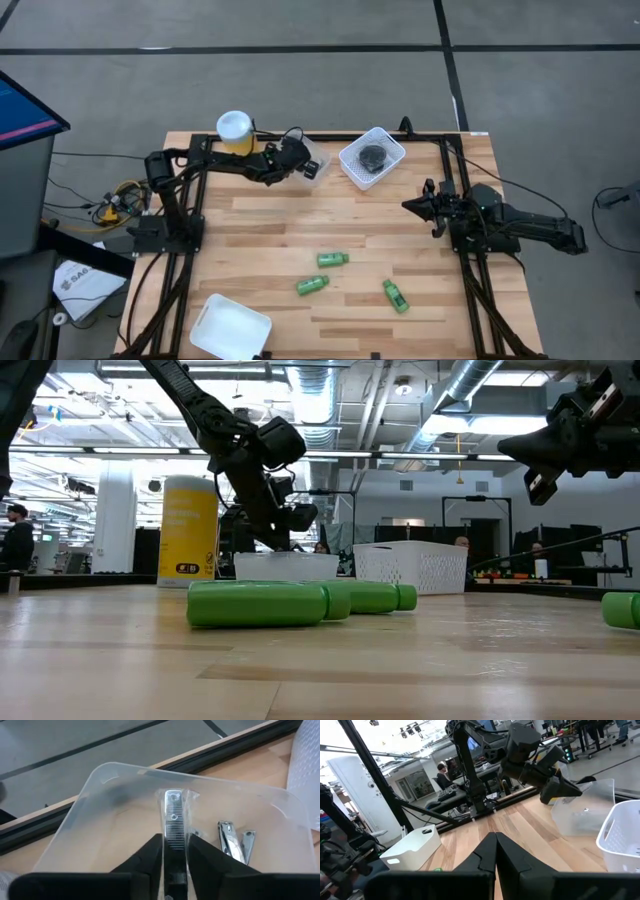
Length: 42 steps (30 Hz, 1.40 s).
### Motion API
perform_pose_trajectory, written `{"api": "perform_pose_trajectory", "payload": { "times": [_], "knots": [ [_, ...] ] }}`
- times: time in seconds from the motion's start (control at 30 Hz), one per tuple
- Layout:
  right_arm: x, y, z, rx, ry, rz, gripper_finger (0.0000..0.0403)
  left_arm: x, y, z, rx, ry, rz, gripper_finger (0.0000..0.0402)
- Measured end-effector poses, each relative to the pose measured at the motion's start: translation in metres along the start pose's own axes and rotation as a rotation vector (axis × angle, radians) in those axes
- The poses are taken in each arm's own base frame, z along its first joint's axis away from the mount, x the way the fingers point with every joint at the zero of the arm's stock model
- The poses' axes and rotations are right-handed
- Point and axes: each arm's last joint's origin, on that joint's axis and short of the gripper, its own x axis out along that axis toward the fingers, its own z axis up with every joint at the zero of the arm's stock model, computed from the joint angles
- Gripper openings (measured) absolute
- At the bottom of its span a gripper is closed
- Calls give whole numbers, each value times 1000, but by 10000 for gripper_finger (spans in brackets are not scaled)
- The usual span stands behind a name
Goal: Pick & Place Travel size toiletries
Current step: Put the silver nail cutter into the transparent bin, then put the green shampoo into the bottom white bin
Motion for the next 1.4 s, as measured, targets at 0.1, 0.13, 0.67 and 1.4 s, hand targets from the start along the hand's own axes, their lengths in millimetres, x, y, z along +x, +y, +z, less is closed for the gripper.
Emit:
{"api": "perform_pose_trajectory", "payload": {
  "times": [0.1,0.13,0.67,1.4],
  "knots": [
    [0,0,0,0,0,-1,0,0,0,0,0,-1,-1,122],
    [0,0,0,0,0,-1,0,0,0,0,-1,-2,-1,137],
    [0,0,1,-2,-12,4,0,-102,-11,44,3,-76,-579,250],
    [-1,7,15,159,-143,83,0,-310,37,-2,136,-475,-928,12]
  ]
}}
